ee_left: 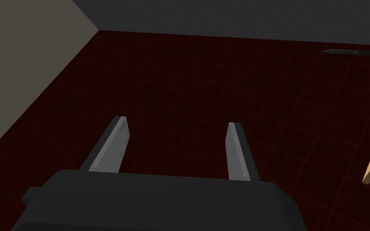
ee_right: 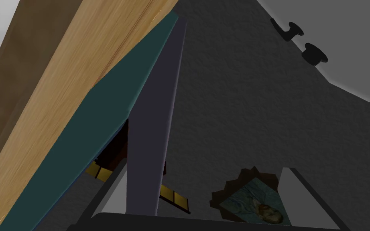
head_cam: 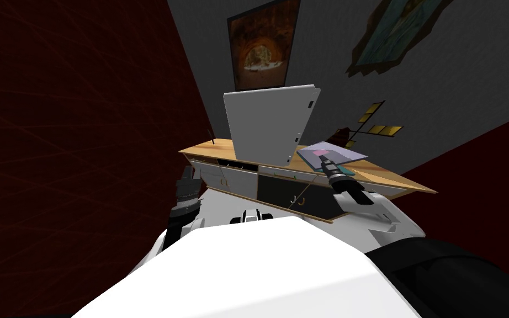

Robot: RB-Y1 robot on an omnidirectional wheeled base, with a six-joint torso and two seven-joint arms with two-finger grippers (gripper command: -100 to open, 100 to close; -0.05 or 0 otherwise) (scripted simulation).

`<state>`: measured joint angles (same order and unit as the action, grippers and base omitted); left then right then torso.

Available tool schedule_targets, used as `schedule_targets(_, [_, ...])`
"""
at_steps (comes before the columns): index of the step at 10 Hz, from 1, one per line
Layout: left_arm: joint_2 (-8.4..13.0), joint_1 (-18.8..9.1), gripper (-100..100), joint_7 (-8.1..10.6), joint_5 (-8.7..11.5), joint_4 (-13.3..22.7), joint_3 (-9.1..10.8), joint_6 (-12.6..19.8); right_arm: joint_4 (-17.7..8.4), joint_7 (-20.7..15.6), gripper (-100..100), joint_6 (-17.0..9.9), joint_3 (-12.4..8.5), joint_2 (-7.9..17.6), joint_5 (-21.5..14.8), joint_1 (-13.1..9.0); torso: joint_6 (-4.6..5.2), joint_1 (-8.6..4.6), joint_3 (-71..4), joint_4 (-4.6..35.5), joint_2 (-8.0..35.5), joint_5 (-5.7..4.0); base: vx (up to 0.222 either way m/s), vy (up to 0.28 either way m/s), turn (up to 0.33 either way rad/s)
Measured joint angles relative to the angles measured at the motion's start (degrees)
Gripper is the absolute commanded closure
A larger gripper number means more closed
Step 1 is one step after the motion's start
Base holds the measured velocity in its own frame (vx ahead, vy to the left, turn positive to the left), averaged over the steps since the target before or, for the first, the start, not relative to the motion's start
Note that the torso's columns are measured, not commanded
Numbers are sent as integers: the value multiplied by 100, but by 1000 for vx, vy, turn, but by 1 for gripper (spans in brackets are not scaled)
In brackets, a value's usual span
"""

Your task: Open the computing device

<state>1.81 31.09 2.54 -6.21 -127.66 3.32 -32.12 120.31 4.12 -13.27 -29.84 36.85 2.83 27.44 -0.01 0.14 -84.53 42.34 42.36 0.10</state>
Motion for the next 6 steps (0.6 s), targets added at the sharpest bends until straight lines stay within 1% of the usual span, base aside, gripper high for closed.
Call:
schedule_targets(1, [0,0,0,0,0,0,0,0,13,6,0,-22,-2,3,3,4,1,-6,0,-2,-1,-5,0,0,0])
schedule_targets(6, [0,0,0,0,0,0,0,0,-16,21,0,-59,30,-15,17,31,2,-4,4,4,3,0,0,0,0])
